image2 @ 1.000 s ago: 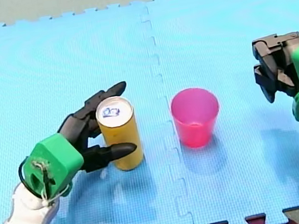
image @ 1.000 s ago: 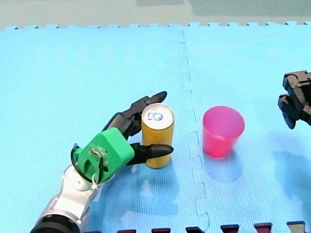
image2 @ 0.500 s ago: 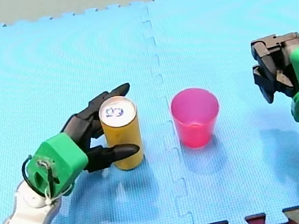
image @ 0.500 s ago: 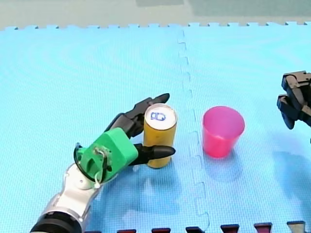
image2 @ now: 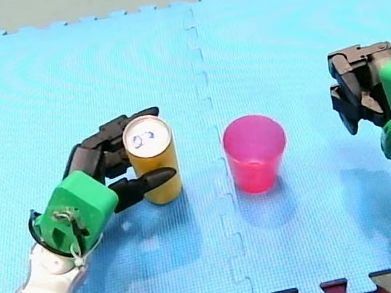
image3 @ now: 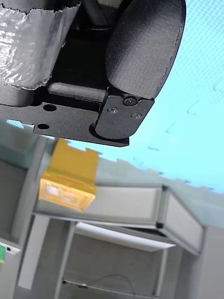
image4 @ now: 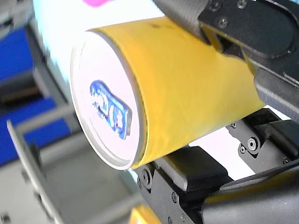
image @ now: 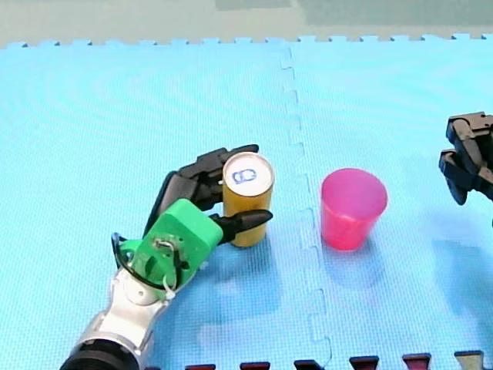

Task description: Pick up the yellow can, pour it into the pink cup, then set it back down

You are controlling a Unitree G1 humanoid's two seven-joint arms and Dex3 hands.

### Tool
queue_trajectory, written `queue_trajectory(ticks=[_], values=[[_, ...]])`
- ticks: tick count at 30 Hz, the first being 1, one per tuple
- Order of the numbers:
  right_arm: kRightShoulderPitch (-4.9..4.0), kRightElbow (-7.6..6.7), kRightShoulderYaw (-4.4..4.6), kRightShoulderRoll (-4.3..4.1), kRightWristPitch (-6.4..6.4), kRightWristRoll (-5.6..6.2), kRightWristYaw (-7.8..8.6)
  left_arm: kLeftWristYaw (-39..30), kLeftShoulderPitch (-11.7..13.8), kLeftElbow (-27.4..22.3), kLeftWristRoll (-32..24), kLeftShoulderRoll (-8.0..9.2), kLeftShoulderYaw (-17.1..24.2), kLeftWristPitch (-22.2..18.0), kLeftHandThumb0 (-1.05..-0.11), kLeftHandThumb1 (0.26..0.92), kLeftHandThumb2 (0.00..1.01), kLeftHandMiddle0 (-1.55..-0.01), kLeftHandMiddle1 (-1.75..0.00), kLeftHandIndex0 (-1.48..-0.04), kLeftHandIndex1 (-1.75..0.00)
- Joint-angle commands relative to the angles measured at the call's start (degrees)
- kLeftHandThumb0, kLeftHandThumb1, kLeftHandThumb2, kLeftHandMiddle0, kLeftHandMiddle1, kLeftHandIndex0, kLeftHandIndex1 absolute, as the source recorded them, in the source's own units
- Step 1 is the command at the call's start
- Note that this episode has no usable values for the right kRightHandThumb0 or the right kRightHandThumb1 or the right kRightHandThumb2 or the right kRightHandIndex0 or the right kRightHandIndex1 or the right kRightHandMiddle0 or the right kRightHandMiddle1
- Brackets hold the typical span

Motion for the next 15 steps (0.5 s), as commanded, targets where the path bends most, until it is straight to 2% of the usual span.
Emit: queue_trajectory(ticks=[1,7,15], values=[[0.04,-0.29,-0.08,-0.34,-0.01,0.09,0.11,-0.26,-0.17,0.48,-0.88,-0.15,0.75,-0.91,-0.371,0.757,0.01,-1.19,-0.14,-1.13,-0.05],[0.18,-0.34,-0.22,-0.35,0.00,0.31,0.47,-1.16,-0.29,1.05,-0.82,0.45,1.01,-1.97,-0.347,0.764,0.00,-1.23,-0.14,-1.15,-0.04],[0.27,-0.41,-0.14,-0.32,-0.07,0.16,0.18,0.73,-0.29,1.27,1.22,0.99,0.32,-2.89,-0.336,0.764,0.00,-1.28,-0.13,-1.19,-0.03]])
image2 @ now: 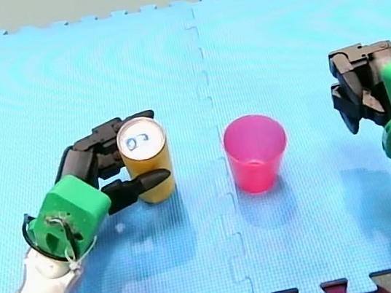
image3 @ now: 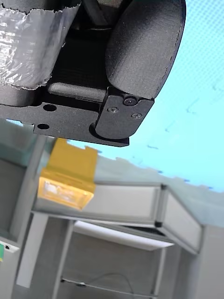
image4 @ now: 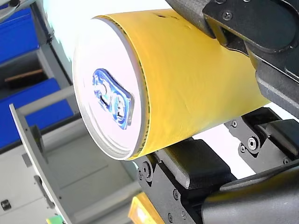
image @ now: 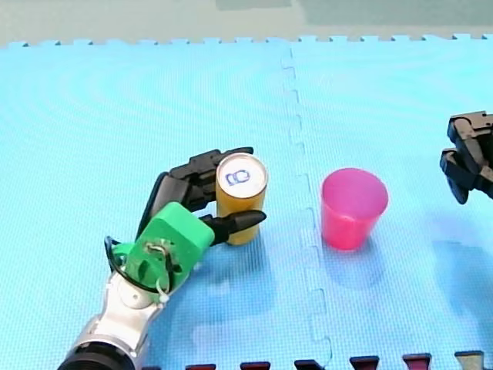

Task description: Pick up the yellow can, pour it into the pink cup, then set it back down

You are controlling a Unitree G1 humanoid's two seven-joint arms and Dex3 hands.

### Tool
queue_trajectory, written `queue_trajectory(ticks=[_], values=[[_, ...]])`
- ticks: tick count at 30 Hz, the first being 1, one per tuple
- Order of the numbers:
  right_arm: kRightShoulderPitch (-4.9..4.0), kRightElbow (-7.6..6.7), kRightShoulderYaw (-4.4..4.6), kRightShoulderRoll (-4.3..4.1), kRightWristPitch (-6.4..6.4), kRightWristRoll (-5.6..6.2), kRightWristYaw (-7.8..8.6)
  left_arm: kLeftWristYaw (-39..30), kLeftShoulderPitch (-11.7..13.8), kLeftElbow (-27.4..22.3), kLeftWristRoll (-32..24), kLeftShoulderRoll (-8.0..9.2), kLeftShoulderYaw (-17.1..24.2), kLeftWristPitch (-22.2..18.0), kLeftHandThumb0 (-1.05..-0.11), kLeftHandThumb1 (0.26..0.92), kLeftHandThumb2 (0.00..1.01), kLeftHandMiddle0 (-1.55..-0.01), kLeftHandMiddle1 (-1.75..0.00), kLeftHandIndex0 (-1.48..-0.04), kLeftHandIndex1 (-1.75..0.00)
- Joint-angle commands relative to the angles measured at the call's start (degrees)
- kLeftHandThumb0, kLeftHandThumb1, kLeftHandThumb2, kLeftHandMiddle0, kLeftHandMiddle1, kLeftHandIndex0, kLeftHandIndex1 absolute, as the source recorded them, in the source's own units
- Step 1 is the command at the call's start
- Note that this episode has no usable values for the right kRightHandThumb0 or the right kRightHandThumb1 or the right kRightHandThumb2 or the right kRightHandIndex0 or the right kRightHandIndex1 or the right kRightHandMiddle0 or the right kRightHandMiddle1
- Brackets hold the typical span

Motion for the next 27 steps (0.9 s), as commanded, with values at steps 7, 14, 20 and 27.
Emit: queue_trajectory(ticks=[7,14,20,27], values=[[0.23,-0.36,0.10,-0.32,0.06,-0.11,-0.29,0.60,-0.18,-0.07,0.26,0.49,-0.07,-0.57,-0.336,0.761,0.00,-1.30,-0.12,-1.21,-0.02],[0.52,-0.46,0.11,-0.22,-0.12,-0.09,-0.29,-0.63,0.00,-0.78,-1.14,0.22,0.66,1.31,-0.336,0.760,0.00,-1.31,-0.10,-1.21,-0.01],[0.52,-0.21,0.08,-0.17,-0.27,-0.10,-0.30,-5.17,-1.00,-6.05,-6.60,-0.26,3.61,6.02,-0.342,0.764,0.00,-1.32,-0.08,-1.21,0.00],[0.43,0.10,0.10,-0.10,-0.38,-0.15,-0.25,-7.55,0.16,-13.77,-9.92,-0.50,5.10,14.52,-0.356,0.764,0.00,-1.34,-0.07,-1.21,0.00]])
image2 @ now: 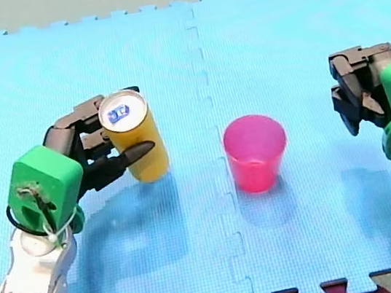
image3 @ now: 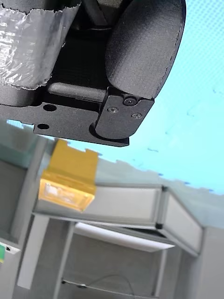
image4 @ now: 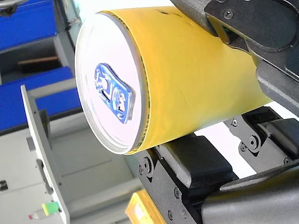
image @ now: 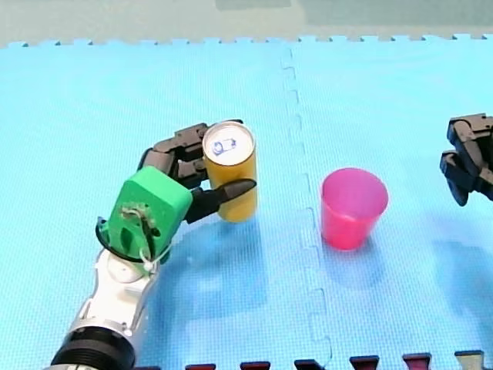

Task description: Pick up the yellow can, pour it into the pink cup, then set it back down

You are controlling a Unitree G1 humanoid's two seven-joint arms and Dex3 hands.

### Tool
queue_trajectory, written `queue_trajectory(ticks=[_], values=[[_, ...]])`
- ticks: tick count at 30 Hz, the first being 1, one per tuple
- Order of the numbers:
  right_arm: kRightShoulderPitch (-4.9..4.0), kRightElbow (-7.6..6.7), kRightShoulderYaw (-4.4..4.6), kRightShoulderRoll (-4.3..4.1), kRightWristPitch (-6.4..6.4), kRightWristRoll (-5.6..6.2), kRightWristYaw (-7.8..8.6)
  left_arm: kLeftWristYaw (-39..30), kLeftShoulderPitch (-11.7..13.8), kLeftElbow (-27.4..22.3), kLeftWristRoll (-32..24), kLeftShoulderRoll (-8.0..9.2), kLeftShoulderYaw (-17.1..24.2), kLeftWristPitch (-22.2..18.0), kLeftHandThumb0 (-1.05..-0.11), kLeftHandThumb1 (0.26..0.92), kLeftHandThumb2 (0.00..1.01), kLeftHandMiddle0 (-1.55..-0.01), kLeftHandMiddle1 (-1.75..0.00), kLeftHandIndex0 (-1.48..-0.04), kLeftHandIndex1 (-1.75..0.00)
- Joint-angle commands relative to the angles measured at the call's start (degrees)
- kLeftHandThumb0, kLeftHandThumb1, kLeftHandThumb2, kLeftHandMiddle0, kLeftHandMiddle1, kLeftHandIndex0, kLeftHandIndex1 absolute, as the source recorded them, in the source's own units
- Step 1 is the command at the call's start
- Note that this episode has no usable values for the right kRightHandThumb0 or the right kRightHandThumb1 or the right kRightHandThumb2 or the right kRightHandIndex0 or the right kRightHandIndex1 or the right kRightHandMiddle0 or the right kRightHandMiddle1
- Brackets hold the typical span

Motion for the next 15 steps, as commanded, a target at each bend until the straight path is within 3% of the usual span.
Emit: queue_trajectory(ticks=[1,9,15], values=[[0.01,0.19,-0.03,-0.26,-0.28,-0.03,0.08,-0.09,0.43,-2.95,-0.78,0.02,0.58,2.51,-0.359,0.763,0.00,-1.34,-0.07,-1.21,0.00],[-0.15,0.65,0.00,-0.39,-0.42,-0.20,0.20,1.72,1.60,-11.90,0.22,0.37,0.39,13.09,-0.367,0.756,0.00,-1.35,-0.06,-1.19,0.00],[-0.51,1.11,-0.42,-0.11,-0.52,0.20,0.45,2.61,1.27,-14.95,0.69,0.42,0.08,17.40,-0.375,0.753,0.00,-1.35,-0.04,-1.20,0.00]])
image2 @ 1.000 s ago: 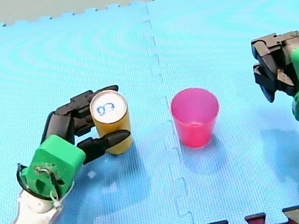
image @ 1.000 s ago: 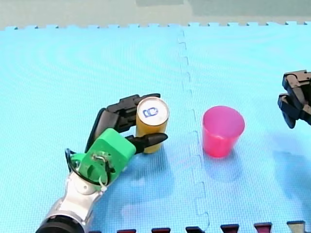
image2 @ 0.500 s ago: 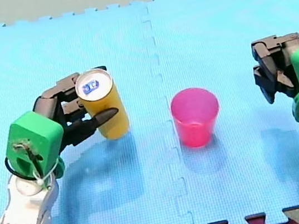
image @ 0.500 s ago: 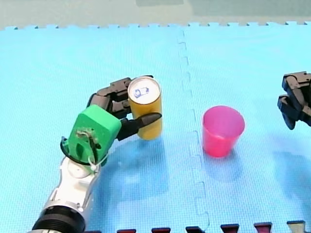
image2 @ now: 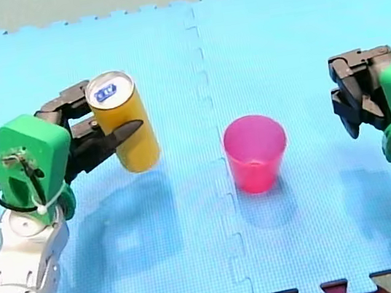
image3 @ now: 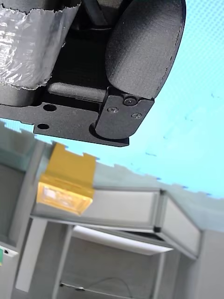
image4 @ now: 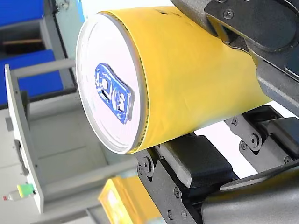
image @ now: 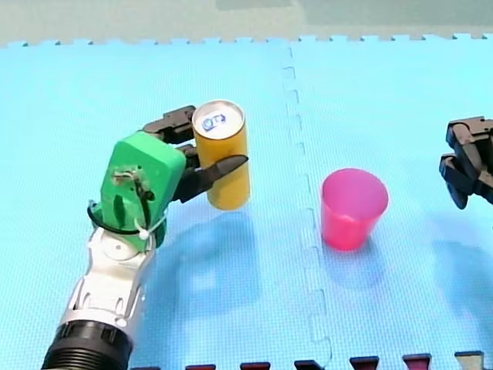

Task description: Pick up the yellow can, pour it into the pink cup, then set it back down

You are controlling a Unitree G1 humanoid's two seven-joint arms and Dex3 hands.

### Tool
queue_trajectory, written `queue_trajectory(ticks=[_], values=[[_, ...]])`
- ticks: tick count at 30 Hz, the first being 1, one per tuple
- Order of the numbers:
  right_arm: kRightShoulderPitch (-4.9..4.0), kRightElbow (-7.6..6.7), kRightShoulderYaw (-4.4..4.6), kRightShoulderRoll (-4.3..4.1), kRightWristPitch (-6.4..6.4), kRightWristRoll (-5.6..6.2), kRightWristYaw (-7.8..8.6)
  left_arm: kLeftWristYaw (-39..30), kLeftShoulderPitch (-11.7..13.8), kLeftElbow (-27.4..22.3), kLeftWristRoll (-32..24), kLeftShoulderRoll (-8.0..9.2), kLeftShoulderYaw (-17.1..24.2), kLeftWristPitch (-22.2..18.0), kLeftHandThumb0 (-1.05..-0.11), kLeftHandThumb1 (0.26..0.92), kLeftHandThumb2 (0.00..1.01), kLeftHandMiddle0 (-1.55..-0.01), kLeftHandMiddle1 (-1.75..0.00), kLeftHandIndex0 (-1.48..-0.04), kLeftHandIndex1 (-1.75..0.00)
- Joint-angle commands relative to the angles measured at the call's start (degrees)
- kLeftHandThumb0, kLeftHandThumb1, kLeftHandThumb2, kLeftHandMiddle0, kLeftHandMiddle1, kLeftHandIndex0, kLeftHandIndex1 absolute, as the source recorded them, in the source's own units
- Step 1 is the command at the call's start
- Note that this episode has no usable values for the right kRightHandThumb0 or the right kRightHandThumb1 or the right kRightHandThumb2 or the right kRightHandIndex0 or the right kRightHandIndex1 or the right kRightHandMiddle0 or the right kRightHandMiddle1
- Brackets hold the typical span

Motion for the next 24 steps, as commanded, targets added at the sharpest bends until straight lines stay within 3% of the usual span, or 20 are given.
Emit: queue_trajectory(ticks=[1,11,17,20,24], values=[[-0.39,0.24,-0.39,-0.01,-0.17,0.46,0.26,0.35,-0.83,-0.79,0.25,0.37,0.00,0.57,-0.375,0.752,0.00,-1.36,-0.05,-1.21,-0.01],[-0.75,0.42,-0.38,0.36,0.00,0.33,0.10,-0.97,-4.19,0.68,-0.30,1.29,0.71,4.03,-0.377,0.748,0.00,-1.37,-0.03,-1.20,0.00],[-0.93,0.49,0.24,0.55,-0.01,-0.67,-1.35,0.17,-7.70,0.30,0.48,1.65,0.43,8.68,-0.386,0.746,0.00,-1.37,-0.02,-1.20,0.00],[-1.02,0.56,0.56,0.68,0.06,-1.15,-2.00,2.22,-8.36,-1.50,1.95,1.20,-0.34,10.22,-0.392,0.744,0.00,-1.37,-0.02,-1.20,0.00],[-1.14,0.70,0.82,0.98,0.13,-1.57,-2.73,3.28,-9.01,-2.11,4.13,1.85,-1.65,10.39,-0.399,0.741,0.00,-1.37,-0.01,-1.20,0.00]])
